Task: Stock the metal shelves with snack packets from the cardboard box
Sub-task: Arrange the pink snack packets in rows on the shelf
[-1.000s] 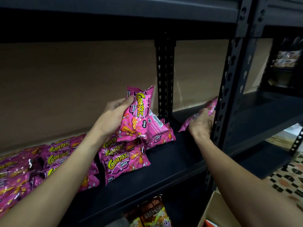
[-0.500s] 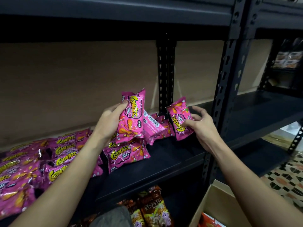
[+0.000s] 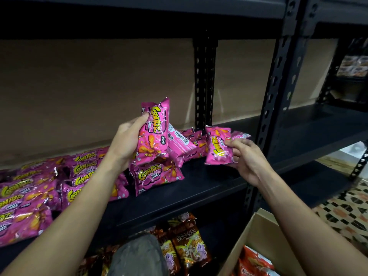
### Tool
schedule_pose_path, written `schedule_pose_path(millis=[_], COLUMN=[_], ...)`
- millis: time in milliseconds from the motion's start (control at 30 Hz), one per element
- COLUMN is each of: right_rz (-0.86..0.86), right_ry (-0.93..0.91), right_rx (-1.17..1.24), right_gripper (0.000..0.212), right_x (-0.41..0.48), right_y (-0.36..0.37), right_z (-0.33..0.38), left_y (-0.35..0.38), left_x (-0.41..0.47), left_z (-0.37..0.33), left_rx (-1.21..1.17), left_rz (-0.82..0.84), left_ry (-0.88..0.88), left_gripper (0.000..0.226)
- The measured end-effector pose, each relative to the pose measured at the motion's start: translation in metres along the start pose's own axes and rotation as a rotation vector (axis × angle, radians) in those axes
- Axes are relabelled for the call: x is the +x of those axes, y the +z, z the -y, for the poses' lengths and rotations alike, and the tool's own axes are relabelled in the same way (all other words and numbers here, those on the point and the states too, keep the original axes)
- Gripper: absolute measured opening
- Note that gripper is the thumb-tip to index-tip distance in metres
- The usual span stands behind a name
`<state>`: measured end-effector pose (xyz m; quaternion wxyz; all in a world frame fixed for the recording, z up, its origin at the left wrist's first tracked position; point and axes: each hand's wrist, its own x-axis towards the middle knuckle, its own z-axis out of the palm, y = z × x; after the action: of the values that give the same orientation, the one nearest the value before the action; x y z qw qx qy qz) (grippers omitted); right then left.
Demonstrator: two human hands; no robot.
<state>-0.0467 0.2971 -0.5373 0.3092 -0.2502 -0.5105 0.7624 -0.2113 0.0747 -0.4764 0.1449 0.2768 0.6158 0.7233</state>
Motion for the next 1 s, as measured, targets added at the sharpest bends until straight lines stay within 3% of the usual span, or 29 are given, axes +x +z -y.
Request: schedule_pose_path(millis=[133,300,500,733,867,1000], right_rz=[0.111,0.053,0.057,0.091,0.025,0.066], right_ry=[-0.046,-0.119,-0.074,-0.134,-0.215,-0.213], right_rx=[-0.031,-0.107,-0.121,-0.488,-0.881,-0.993], right_gripper=[0.070,0.042,0.031,0.027,0.031,0.029], right_x=[-0.005,0.001,0.022,0.034,0.040,0.044], right_y=[0.003,0.009,0.010,0.009,0.003,0.001], right_z=[-0.004,-0.010,-0.033,-0.047,-0.042,-0.038], left_y=[-0.006,-0.013,-0.018,-0.021,-0.022,-0.022], left_x=[0.003,0.007,0.007,0.011,0.013,0.017], left_z=[-0.005,-0.011,-0.010,-0.009,-0.007,-0.005], left_rx=[0.001,-0.009,0.004,0.013,0.033,0.028], left_rz=[-0.044,-0.075,-0.084,-0.114,-0.117,-0.117], left_ry=[0.017,0.023,0.029,0.030,0.013,0.011], left_gripper=[0.024,0.026,0.025,0.024,0.028,0.028])
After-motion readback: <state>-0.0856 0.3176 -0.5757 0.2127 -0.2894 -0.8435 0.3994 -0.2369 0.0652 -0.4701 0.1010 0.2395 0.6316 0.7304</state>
